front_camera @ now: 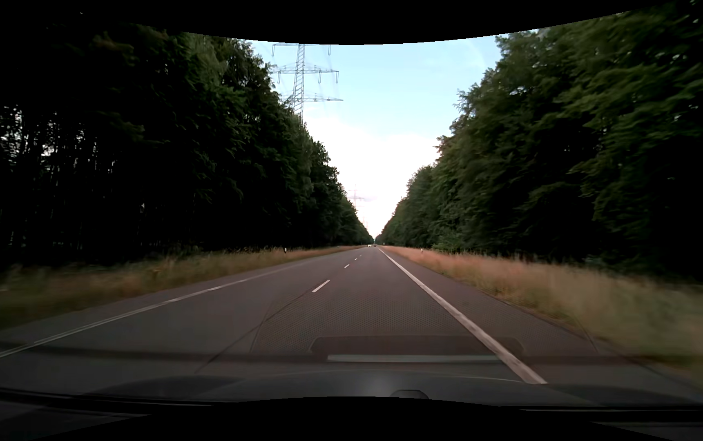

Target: Follow the waypoints while adhering to traffic rules and regulations

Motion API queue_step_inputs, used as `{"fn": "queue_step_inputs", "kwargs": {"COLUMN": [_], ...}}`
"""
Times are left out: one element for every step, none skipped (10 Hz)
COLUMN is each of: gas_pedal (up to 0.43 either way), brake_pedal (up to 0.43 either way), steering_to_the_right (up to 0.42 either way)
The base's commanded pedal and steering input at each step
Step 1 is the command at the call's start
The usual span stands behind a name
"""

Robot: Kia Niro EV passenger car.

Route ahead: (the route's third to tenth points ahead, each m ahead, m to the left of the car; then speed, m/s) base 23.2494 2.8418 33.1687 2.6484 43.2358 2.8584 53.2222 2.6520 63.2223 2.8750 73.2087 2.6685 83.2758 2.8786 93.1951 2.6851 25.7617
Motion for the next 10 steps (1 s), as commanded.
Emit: {"fn": "queue_step_inputs", "kwargs": {"gas_pedal": [0.150, 0.150, 0.150, 0.150, 0.150, 0.150, 0.150, 0.150, 0.138, 0.130], "brake_pedal": [0.000, 0.000, 0.000, 0.000, 0.000, 0.000, 0.000, 0.000, 0.000, 0.000], "steering_to_the_right": [-0.001, -0.001, -0.001, -0.001, -0.001, -0.001, -0.001, -0.001, -0.001, -0.001]}}
